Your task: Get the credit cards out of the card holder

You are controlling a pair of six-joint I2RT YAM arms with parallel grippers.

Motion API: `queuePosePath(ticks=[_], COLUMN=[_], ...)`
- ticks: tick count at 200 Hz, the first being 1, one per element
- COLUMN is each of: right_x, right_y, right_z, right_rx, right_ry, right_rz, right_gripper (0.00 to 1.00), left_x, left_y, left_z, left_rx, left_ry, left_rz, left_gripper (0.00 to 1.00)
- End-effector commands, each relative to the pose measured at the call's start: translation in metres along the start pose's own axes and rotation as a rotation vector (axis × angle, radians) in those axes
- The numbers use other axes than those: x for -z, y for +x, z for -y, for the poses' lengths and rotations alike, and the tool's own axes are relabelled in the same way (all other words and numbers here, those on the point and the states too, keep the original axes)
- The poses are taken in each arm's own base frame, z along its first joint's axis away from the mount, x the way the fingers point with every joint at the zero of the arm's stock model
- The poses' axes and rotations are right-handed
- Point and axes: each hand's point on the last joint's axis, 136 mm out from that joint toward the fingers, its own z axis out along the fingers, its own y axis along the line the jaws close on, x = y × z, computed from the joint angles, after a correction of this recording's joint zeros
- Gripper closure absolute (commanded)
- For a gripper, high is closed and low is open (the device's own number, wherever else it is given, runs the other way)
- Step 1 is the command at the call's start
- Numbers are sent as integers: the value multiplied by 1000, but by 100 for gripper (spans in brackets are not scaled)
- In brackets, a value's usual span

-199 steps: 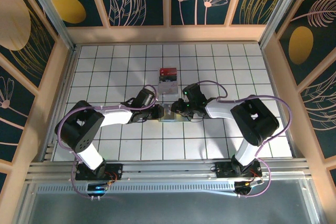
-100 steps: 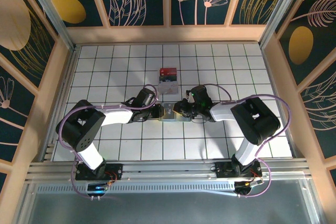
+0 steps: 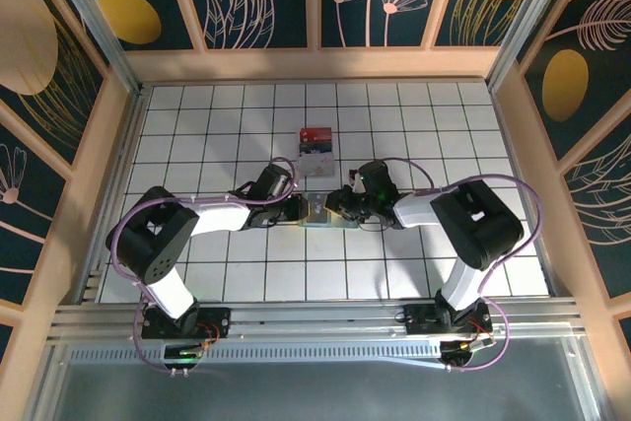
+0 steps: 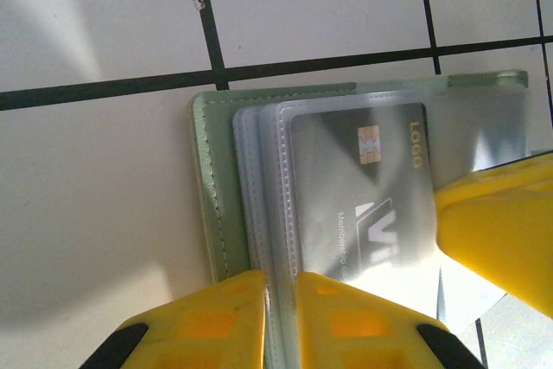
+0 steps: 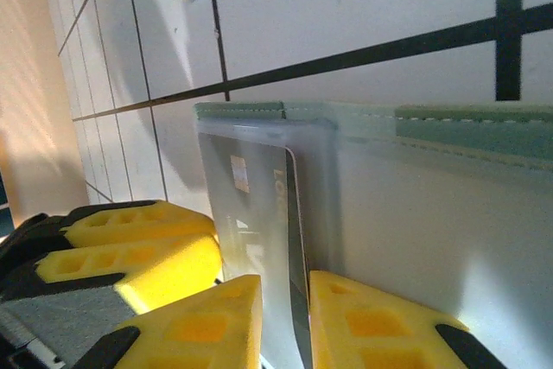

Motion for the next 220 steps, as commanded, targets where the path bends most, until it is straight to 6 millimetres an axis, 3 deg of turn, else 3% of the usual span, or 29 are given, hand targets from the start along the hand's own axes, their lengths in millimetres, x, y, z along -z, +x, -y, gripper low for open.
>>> queuePosePath(ticks=[1, 89, 128, 165, 220], right_x=[-8, 1, 5, -3, -4], right_y=[8, 8, 6, 11, 13], right_z=[-33, -54, -52, -48, -51], right_rx=[70, 84, 98, 102, 101], right_ry=[-124, -236, -216, -185, -192], right_rz=[-58, -53, -40, -62, -61], right_gripper=[77, 84, 85, 86, 82], left_x=[-12, -12, -12, -12, -11], left_y=[27, 31, 31, 30, 31], left_z=[-13, -16, -18, -16, -16], left_rx=[4, 13, 12, 12, 18], left_ry=[-32, -41, -52, -40, -41], left_rz=[-102, -114, -112, -111, -112], left_gripper=[84, 84, 84, 84, 84])
